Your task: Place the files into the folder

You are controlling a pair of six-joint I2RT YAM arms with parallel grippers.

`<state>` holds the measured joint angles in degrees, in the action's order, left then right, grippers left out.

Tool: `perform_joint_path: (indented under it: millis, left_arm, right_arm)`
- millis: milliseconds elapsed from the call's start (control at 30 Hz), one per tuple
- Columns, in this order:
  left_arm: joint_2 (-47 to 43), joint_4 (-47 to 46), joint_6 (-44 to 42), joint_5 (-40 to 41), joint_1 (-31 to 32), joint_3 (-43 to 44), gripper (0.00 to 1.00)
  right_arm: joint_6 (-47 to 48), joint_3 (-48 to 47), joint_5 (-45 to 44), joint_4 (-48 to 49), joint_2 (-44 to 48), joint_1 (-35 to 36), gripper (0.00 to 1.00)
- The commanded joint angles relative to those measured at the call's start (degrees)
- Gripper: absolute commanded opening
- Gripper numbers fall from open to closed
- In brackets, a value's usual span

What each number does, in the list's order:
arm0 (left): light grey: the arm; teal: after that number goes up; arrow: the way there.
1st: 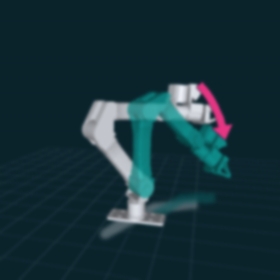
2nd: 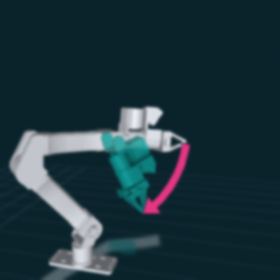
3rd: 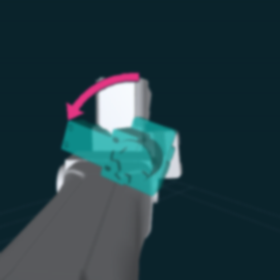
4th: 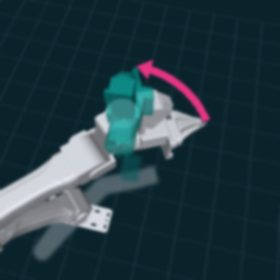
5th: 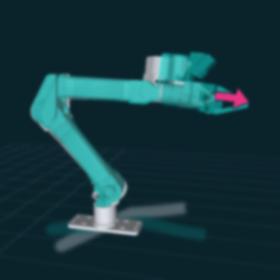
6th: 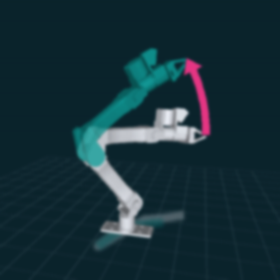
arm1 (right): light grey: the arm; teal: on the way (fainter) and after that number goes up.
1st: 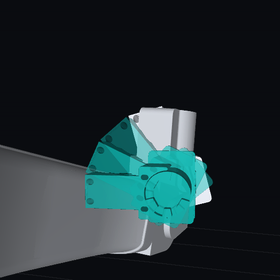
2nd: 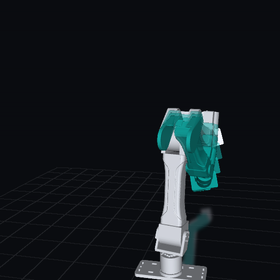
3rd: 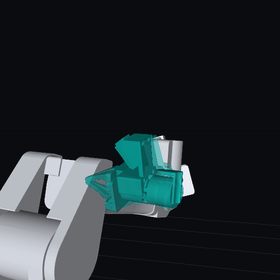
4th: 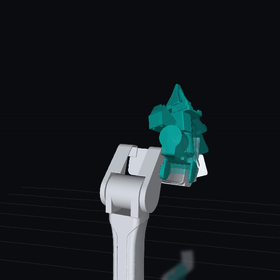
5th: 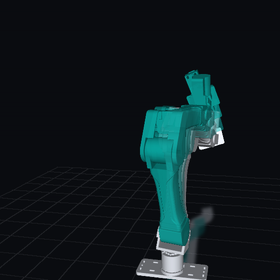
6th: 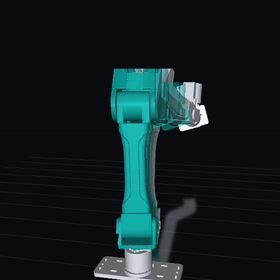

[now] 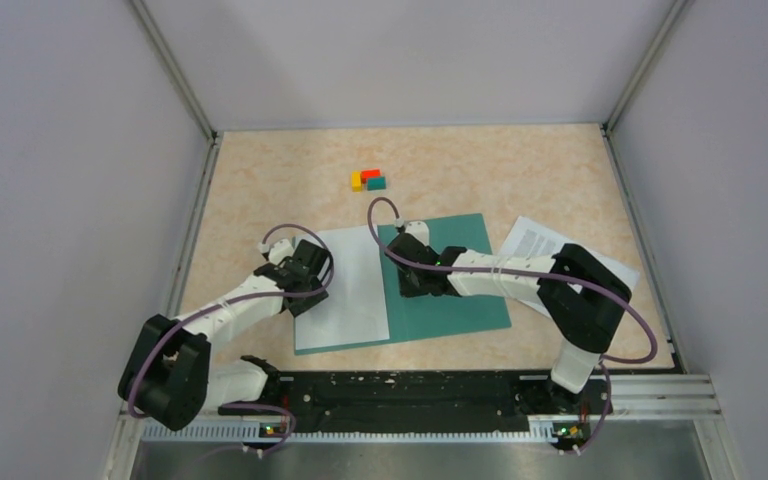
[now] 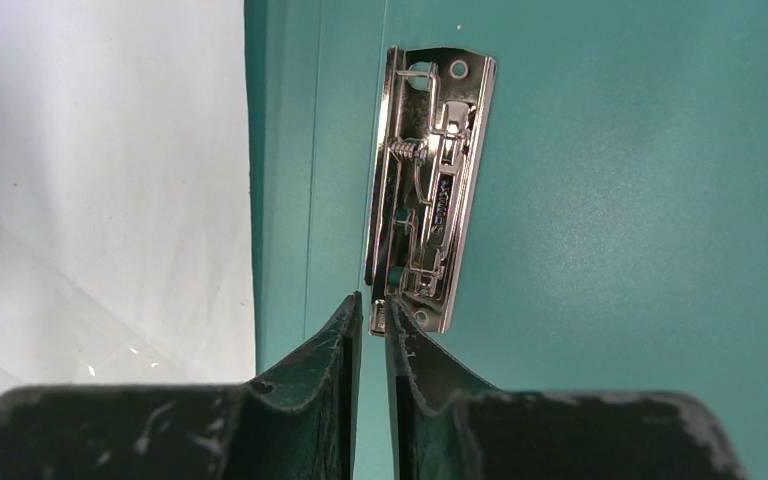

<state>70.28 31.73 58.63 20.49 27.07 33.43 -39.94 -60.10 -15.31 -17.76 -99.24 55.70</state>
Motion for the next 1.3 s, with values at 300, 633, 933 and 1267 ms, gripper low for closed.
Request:
perform_joint_path:
  millis: [300,633,933,1267]
  left_arm:
    - [1.1,0.0,1.2,1.1,0.2,0.1,0.48]
    - [2.4,0.6,1.3,1.8,0.2,0.4,0.48]
    - [4.7,2.1,1.4,4.0,0.2,1.7,0.48]
    - [7.4,2.6,0.9,4.3,-0.9,3.0,0.48]
  right_arm:
    - [0.5,-1.3,-2.1,-2.5,-1.3,1.7,0.14]
    - [0.5,-1.1,-3.4,-3.4,-2.3,2.2,0.06]
    - [0.8,1.0,-6.8,-6.1,-3.7,3.0,0.0]
    - [0.3,3.1,-9.9,-8.1,-6.4,3.5,0.0]
